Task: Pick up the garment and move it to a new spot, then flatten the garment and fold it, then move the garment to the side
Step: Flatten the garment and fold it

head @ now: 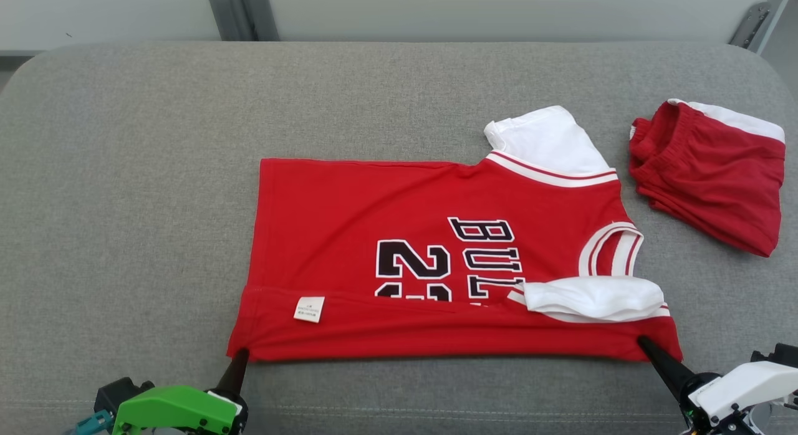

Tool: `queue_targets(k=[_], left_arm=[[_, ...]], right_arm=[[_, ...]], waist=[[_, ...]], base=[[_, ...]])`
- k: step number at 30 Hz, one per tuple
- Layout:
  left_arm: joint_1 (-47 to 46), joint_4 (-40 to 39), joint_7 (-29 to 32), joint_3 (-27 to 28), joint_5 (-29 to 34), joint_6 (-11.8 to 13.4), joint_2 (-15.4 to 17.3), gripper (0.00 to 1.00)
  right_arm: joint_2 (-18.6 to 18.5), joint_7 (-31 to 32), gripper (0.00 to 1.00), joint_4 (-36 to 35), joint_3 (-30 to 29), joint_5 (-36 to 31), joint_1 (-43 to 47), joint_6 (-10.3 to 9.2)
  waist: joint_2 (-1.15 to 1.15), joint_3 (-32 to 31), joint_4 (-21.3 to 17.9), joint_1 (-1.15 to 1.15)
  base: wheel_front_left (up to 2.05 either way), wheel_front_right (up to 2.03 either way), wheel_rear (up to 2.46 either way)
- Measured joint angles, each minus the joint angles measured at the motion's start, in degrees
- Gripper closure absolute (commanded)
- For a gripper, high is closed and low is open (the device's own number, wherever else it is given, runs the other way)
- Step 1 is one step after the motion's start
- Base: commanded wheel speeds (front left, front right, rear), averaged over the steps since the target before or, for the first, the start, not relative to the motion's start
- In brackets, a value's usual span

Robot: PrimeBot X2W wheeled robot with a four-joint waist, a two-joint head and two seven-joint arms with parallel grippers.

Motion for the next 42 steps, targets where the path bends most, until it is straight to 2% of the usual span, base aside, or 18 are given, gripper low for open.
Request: queue_targets(k=[5, 6, 8, 9, 21, 25, 28, 32, 38, 42], left_arm=[[1.52, -0.25, 0.11, -0.49, 0.01, 0.88, 0.33, 1.0], [1.64, -0.3, 0.11, -0.67, 0.02, 0.9, 0.38, 1.0], [1.72, -0.3, 0.11, -0.71, 0.21, 1.16, 0.64, 0.3], [1.72, -0.32, 0.1, -0.69, 0.24, 1.31, 0.8, 0.0], [1.93, -0.29, 0.09, -0.36, 0.34, 1.83, 1.52, 0.0], [2.49, -0.9, 0.09, -0.82, 1.04, 2.14, 2.68, 0.0], [2.57, -2.25, 0.11, -1.75, 3.34, 2.32, 4.79, 0.0], [1.68, -6.02, 0.38, -3.32, 8.46, 2.2, 9.14, 0.0], [-5.73, -11.6, 4.83, -6.28, 13.69, 0.12, 14.19, 0.0], [-11.87, -13.99, 9.23, -7.16, 15.46, -1.0, 17.79, 0.0]], right_arm=[[0.09, 0.01, 0.87, -0.53, 0.47, -0.13, 1.14, -0.53], [0.14, 0.0, 0.7, -0.63, 0.48, -0.2, 1.14, -0.89], [0.26, 0.0, 0.16, -0.85, 0.49, -0.32, 1.13, -1.07], [0.32, 0.0, 0.0, -0.97, 0.52, -0.37, 1.12, -1.08], [0.08, -0.54, 0.0, -1.67, 0.62, -1.11, 1.55, -2.03], [-2.69, -0.49, 0.0, -2.83, 1.16, -2.75, 4.28, -2.53], [-6.37, 0.01, 0.0, -4.21, 1.71, -5.7, 4.93, -2.69], [-11.33, -0.91, 0.0, -6.71, -0.09, -10.21, 3.06, -3.59], [-15.84, -2.31, 0.0, -12.48, -1.67, -17.27, -6.64, -4.6], [-18.17, -1.65, 0.0, -14.73, -1.09, -22.17, -14.4, -6.55]], waist=[[0.0, 0.6, 0.07, 0.0], [0.0, 0.8, 0.08, 0.0], [0.0, 1.21, 0.05, 0.0], [0.0, 1.39, 0.0, 0.0], [0.0, 0.94, -1.01, 0.0], [0.0, 0.06, -1.32, 0.0], [0.0, -0.08, -1.51, 0.0], [0.0, 0.55, -1.73, 0.0], [0.0, 2.58, -1.76, 0.0], [0.0, 4.94, -1.66, 0.0]], base=[[0.0, 0.0, 0.0], [0.0, 0.0, 0.0], [0.0, 0.0, 0.0], [0.0, 0.0, 0.0], [0.0, 0.0, 0.0], [0.0, 0.0, 0.0], [0.0, 0.0, 0.0], [0.0, 0.0, 0.0], [0.0, 0.0, 0.0], [0.0, 0.0, 0.0]])
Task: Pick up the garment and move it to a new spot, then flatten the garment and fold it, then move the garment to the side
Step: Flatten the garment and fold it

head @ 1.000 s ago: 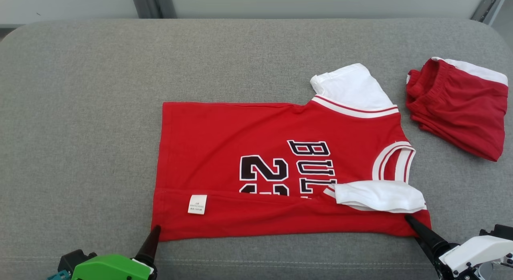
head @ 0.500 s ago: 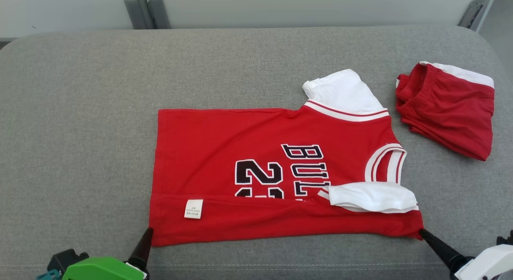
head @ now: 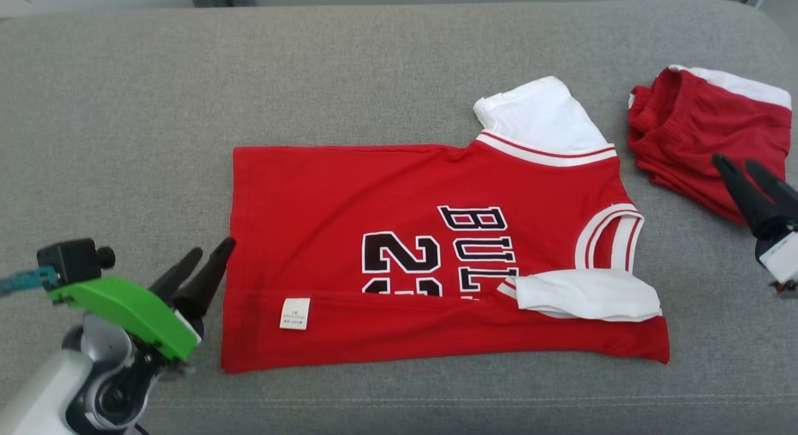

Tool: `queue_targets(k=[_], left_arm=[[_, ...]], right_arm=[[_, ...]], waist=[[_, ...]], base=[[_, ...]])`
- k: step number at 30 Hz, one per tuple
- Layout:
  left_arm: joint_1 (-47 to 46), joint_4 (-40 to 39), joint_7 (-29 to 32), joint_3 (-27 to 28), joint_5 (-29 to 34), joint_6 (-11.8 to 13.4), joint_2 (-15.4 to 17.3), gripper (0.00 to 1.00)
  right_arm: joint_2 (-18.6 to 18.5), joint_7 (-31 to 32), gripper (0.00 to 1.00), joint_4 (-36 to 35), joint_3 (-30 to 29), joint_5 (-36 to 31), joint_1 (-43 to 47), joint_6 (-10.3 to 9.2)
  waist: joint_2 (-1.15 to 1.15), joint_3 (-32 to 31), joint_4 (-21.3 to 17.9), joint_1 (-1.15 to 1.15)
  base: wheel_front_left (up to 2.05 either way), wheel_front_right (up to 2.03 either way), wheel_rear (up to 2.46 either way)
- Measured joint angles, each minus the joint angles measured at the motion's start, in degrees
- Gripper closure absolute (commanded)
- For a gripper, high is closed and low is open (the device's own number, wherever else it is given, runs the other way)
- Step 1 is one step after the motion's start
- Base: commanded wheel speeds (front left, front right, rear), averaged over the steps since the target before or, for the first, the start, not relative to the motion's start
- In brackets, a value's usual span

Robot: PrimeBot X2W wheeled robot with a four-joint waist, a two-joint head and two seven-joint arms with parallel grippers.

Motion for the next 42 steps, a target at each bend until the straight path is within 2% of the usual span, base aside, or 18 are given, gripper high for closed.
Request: queue_targets(k=[5, 9, 16, 23, 34, 42], left_arm=[[-8.47, -0.91, 5.88, -0.41, 0.68, -1.77, 3.45, 0.0], [-12.04, -0.46, 10.37, -0.74, 0.82, -2.82, 5.53, 0.0], [-17.94, 1.21, 16.62, 0.58, -2.72, -3.56, 5.65, 0.0], [-23.98, 1.82, 19.25, 3.11, -5.58, -3.55, 5.48, 0.0], [-30.05, 6.41, 23.73, 4.09, -9.81, -3.49, 3.56, 0.0], [-31.93, 9.09, 26.98, 3.76, -11.7, -4.08, 3.0, 0.0]], right_arm=[[-1.02, 3.45, 0.0, -0.43, 2.54, -3.79, -9.31, -1.54], [-0.49, 7.02, 0.0, -0.38, 5.14, -6.08, -16.07, -1.6], [-0.27, 13.54, 0.0, 2.48, 8.24, -9.48, -25.02, -2.81], [-0.02, 18.06, 0.0, 4.12, 9.03, -10.81, -32.68, -3.1], [4.6, 21.39, 0.0, 8.43, 11.82, -13.38, -41.8, -3.1], [6.95, 22.92, 0.0, 12.58, 13.96, -13.86, -43.59, -2.9]], waist=[[0.0, 3.52, 0.17, 0.0], [0.0, 6.55, 0.26, 0.0], [0.0, 12.11, 0.45, 0.0], [0.0, 16.96, 0.73, 0.0], [0.0, 24.44, 1.05, 0.01], [0.0, 25.86, 0.63, 0.01]], base=[[0.0, 0.0, 0.0], [0.0, 0.0, 0.0], [0.0, 0.0, 0.0], [0.0, 0.0, 0.0], [0.0, 0.0, 0.0], [0.0, 0.0, 0.0]])
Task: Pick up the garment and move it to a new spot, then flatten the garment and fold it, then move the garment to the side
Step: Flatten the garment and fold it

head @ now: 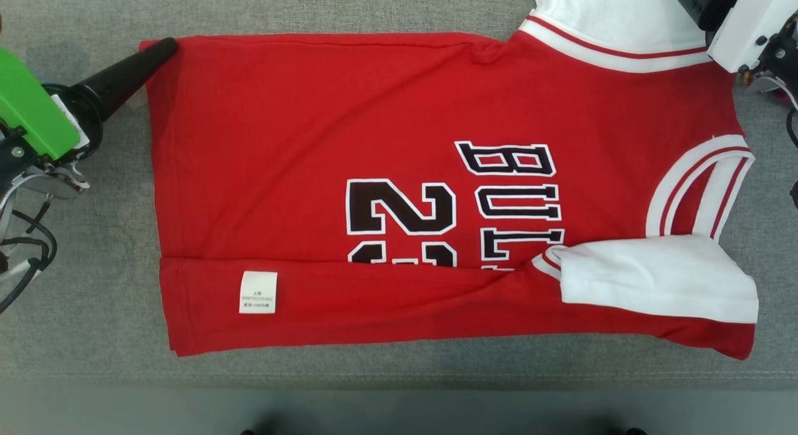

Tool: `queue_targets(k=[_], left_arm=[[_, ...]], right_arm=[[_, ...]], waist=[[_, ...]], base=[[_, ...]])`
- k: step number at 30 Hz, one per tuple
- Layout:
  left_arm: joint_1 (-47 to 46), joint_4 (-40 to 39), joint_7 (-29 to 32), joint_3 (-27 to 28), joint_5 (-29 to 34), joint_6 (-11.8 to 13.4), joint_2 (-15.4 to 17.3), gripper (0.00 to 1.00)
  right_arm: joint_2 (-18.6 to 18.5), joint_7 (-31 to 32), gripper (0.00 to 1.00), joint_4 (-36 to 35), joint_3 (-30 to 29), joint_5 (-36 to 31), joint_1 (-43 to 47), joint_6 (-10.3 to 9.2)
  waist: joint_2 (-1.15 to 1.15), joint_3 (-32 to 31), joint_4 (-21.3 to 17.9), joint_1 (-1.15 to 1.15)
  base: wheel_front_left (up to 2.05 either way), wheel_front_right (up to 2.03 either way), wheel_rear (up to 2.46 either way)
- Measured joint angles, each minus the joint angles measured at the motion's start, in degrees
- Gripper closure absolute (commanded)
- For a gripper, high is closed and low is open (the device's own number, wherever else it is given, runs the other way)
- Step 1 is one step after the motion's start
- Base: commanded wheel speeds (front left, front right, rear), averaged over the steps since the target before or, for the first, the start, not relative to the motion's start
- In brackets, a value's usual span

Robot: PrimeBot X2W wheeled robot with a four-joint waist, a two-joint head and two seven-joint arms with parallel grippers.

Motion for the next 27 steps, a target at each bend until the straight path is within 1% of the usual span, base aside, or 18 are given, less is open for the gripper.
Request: queue_targets(k=[4, 7, 9, 14, 15, 16, 17, 18, 19, 20, 21, 22, 23, 24, 27], left_arm=[[-0.55, 1.18, 1.38, 0.03, -0.38, -0.19, 0.21, 0.0], [-0.92, 1.86, 2.29, 0.05, -0.74, -0.2, 0.51, 0.0], [-1.18, 2.58, 2.81, 0.1, -0.91, -0.26, 0.6, 0.0], [-1.26, 3.39, 3.83, 0.19, -3.03, -0.73, 0.58, 0.0], [-1.29, 3.42, 4.06, 0.13, -3.03, -0.81, 0.56, 0.0], [-1.31, 3.44, 4.26, 0.08, -3.03, -1.11, 0.54, 0.0], [-1.36, 3.44, 4.44, 0.03, -3.03, -1.18, 0.49, 0.03], [-1.53, 3.43, 4.76, 0.02, -3.03, -1.18, 0.46, 0.18], [-1.71, 3.46, 4.82, 0.02, -3.04, -1.18, 0.46, 0.42], [-1.87, 3.57, 5.04, 0.0, -3.12, -1.19, 0.43, 0.57], [-1.94, 3.81, 5.23, -0.08, -3.19, -1.26, 0.27, 0.7], [-1.94, 4.05, 5.24, -0.13, -3.19, -1.36, 0.15, 0.85], [-1.95, 4.26, 5.25, -0.27, -3.19, -1.63, 0.08, 1.0], [-1.95, 4.52, 5.26, -0.44, -3.19, -1.77, -0.11, 1.0], [-1.95, 4.97, 5.25, -0.57, -3.18, -2.56, -0.66, 1.0]], right_arm=[[1.3, 0.76, 0.0, 1.05, 0.87, 0.01, -1.16, 0.51], [2.68, 1.12, 0.0, 1.7, 1.52, 0.14, -2.03, 1.37], [3.44, 1.26, 0.0, 2.14, 1.88, 0.2, -2.52, 1.59], [4.22, 1.43, 0.0, 3.5, 2.43, 0.2, -3.03, 2.6], [4.31, 1.43, 0.02, 3.9, 2.45, 0.2, -3.2, 2.67], [4.33, 1.43, 0.21, 4.19, 2.46, 0.2, -3.35, 2.96], [4.3, 1.44, 0.35, 4.33, 2.45, 0.2, -3.47, 3.02], [4.24, 1.44, 0.49, 4.39, 2.44, 0.2, -3.56, 3.07], [4.26, 1.47, 0.55, 4.56, 2.46, 0.2, -3.69, 3.2], [4.32, 1.65, 0.62, 4.79, 2.48, 0.2, -3.84, 3.21], [4.35, 1.68, 0.69, 5.16, 2.53, 0.19, -3.99, 3.54], [4.38, 1.68, 0.76, 5.45, 2.56, 0.19, -4.09, 3.59], [4.39, 1.68, 0.94, 5.69, 2.56, 0.19, -4.2, 3.77], [4.41, 1.67, 1.0, 5.91, 2.57, 0.19, -4.41, 3.98], [4.68, 1.35, 1.0, 6.58, 2.66, 0.18, -4.89, 4.85]], waist=[[0.0, 0.0, -0.45, 0.0], [0.0, 0.01, -0.83, 0.0], [0.0, -0.02, -1.08, 0.0], [0.0, -0.24, -1.55, 0.0], [0.0, -0.32, -1.6, 0.0], [0.0, -0.37, -1.65, 0.0], [0.0, -0.38, -1.67, 0.0], [0.0, -0.32, -1.66, -0.01], [0.0, -0.21, -1.66, 0.0], [0.0, -0.09, -1.67, 0.0], [0.0, -0.02, -1.69, 0.0], [0.0, 0.01, -1.71, 0.0], [0.0, 0.03, -1.72, 0.0], [0.0, 0.05, -1.73, -0.01], [0.0, -0.02, -1.71, 0.0]], base=[[0.0, 0.0, 0.0], [0.0, 0.0, 0.0], [0.0, 0.0, 0.0], [0.0, 0.0, 0.0], [0.0, 0.0, 0.0], [0.0, 0.0, 0.0], [0.0, 0.0, 0.0], [0.0, 0.0, 0.0], [0.0, 0.0, 0.0], [0.0, 0.0, 0.0], [0.0, 0.0, 0.0], [0.0, 0.0, 0.0], [0.0, 0.0, 0.0], [0.0, 0.0, 0.0], [0.0, 0.0, 0.0]])
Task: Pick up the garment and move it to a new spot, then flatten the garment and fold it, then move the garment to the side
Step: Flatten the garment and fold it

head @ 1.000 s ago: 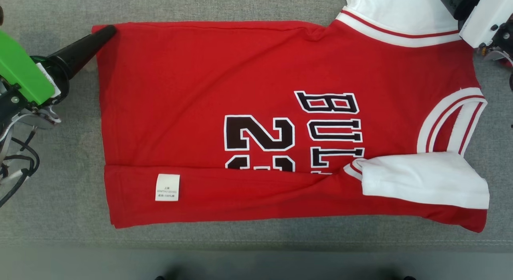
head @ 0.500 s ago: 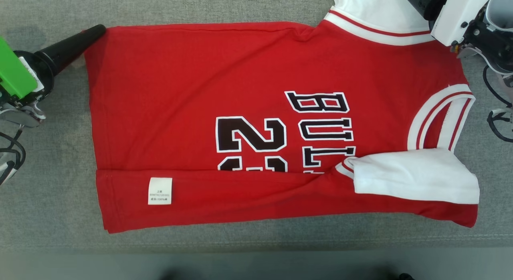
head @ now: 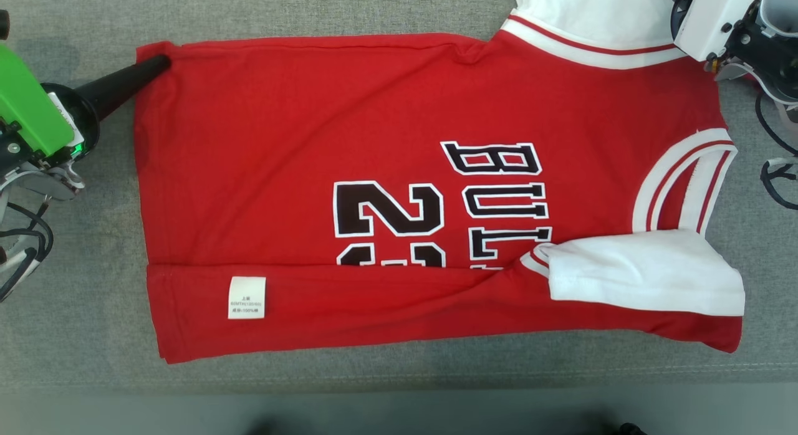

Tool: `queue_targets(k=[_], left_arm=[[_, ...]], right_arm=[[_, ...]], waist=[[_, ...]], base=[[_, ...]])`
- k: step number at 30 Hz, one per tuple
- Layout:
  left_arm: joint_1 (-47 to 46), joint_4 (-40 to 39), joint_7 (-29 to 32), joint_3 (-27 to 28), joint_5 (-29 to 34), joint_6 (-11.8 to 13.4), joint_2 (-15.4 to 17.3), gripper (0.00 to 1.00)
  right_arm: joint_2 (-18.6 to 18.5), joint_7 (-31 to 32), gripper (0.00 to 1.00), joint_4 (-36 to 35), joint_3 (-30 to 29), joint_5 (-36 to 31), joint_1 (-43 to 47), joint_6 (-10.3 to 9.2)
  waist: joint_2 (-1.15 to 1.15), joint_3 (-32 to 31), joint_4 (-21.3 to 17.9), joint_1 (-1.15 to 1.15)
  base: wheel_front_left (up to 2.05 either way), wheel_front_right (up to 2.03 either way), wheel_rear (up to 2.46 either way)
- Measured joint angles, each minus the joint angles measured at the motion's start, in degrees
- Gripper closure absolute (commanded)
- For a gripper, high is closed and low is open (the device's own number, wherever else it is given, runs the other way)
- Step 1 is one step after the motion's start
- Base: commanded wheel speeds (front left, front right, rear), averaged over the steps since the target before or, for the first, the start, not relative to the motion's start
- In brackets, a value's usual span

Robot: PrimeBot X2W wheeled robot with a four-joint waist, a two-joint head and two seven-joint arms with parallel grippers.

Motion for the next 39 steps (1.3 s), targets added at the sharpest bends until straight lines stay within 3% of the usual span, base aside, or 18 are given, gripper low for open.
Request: queue_targets(k=[6, 15, 23, 31, 39], left_arm=[[0.01, 1.18, -0.58, -0.31, 0.02, -0.92, -1.24, 1.0], [0.32, 1.89, -3.92, -0.85, 3.54, -2.15, -1.67, 1.0], [5.43, 2.47, -7.37, -0.75, 3.7, -2.64, -1.67, 1.0], [9.57, 2.82, -9.94, -0.25, 3.68, -2.65, -1.67, 1.0], [10.49, -0.01, -12.02, 0.56, 3.69, -2.65, -1.59, 1.0]], right_arm=[[0.42, -1.05, 1.0, 1.6, -0.03, 0.01, -0.03, 0.88], [0.64, -4.09, 1.0, 1.69, -0.62, 0.34, 0.43, 3.74], [0.76, -7.59, 1.0, 0.64, -0.76, 2.07, 6.28, 5.76], [-0.58, -9.26, 1.0, 0.24, -0.43, 3.23, 13.23, 6.25], [-1.37, -11.24, 1.0, -2.04, -1.0, 3.21, 14.43, 6.27]], waist=[[0.0, -0.83, 0.19, 0.0], [0.0, -3.03, 0.37, 0.0], [0.0, -6.07, 0.12, 0.0], [0.0, -9.78, -0.64, 0.0], [0.0, -12.39, -1.34, -0.01]], base=[[0.0, 0.0, 0.0], [0.0, 0.0, 0.0], [0.0, 0.0, 0.0], [0.0, 0.0, 0.0], [0.0, 0.0, 0.0]])
